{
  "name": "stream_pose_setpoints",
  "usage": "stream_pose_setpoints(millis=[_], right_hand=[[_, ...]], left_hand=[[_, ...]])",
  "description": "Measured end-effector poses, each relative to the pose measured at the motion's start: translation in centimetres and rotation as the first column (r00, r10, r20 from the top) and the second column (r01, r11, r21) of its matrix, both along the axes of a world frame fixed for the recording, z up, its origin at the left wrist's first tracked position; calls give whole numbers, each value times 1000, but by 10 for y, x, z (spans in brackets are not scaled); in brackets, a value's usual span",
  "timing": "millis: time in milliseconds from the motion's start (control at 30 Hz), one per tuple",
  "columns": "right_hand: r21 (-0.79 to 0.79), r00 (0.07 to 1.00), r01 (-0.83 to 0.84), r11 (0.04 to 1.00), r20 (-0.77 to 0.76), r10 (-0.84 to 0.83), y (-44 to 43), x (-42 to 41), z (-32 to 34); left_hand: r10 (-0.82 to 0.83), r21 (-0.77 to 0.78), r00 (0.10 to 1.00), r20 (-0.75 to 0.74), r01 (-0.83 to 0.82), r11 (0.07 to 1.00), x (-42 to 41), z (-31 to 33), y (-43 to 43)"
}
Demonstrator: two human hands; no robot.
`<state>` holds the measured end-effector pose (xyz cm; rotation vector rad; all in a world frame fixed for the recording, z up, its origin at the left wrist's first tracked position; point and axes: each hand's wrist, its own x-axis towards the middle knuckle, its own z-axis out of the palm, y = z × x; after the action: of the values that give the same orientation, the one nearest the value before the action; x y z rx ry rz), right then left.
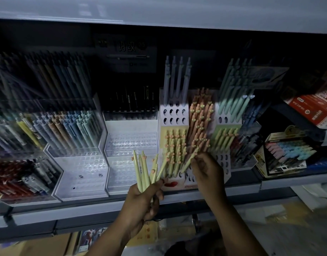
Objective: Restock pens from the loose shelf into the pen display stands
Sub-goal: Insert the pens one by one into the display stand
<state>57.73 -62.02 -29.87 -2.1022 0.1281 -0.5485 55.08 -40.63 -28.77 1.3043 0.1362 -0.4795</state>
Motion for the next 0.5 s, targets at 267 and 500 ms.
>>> stream_pose_setpoints(millis=[267, 500], right_hand=[[-181, 995, -95, 979, -33, 91, 0, 3, -9], [-329, 997, -74, 942, -36, 66, -2, -1, -11]], left_hand=[[4, 18, 1000, -23, -3, 1000, -1, 0, 2], [-2, 6, 999, -36, 2, 1000, -3, 1, 1]])
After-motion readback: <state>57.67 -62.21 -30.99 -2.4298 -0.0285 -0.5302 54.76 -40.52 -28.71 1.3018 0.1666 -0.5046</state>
